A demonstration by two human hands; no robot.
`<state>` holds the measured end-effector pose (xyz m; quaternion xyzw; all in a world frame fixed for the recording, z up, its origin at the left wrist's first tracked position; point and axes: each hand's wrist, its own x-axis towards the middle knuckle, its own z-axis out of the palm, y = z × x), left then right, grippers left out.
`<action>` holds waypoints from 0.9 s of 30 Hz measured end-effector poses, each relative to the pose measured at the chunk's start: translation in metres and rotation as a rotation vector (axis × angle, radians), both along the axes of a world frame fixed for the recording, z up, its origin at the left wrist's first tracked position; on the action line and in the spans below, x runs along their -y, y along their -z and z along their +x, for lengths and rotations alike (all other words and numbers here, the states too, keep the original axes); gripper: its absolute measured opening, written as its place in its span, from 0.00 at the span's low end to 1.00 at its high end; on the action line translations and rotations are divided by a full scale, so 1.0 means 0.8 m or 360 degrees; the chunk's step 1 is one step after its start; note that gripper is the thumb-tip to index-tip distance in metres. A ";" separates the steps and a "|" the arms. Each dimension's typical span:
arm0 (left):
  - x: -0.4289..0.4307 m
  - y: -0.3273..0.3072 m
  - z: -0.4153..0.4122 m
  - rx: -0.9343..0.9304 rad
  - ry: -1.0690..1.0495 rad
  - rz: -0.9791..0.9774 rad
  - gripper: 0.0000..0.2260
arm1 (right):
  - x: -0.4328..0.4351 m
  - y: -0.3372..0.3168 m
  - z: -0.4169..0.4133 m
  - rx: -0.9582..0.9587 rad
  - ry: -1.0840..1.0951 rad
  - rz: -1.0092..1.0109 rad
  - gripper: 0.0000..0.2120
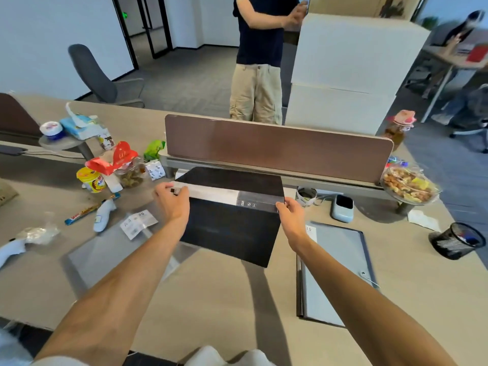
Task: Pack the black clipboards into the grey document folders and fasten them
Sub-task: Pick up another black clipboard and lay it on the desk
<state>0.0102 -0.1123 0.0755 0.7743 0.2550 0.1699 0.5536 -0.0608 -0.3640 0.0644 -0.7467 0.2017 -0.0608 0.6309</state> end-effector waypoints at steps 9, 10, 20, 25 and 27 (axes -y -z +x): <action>0.016 0.014 0.015 0.0057 -0.0112 -0.0271 0.15 | 0.009 0.012 -0.008 0.0045 0.0161 0.0137 0.06; 0.012 0.019 0.020 0.0050 -0.0119 -0.0319 0.15 | 0.006 0.017 -0.008 0.0011 0.0170 0.0148 0.06; -0.027 0.112 0.028 -0.0359 -0.0267 -0.1025 0.28 | -0.026 0.062 -0.016 -0.0473 -0.0303 0.0059 0.09; 0.004 0.168 0.007 -0.0779 0.0157 -0.1280 0.20 | -0.061 0.078 -0.017 -0.0756 -0.0774 -0.0051 0.13; 0.011 0.174 0.001 -0.0872 0.0235 -0.1249 0.17 | -0.064 0.080 -0.016 -0.0883 -0.0819 -0.0124 0.13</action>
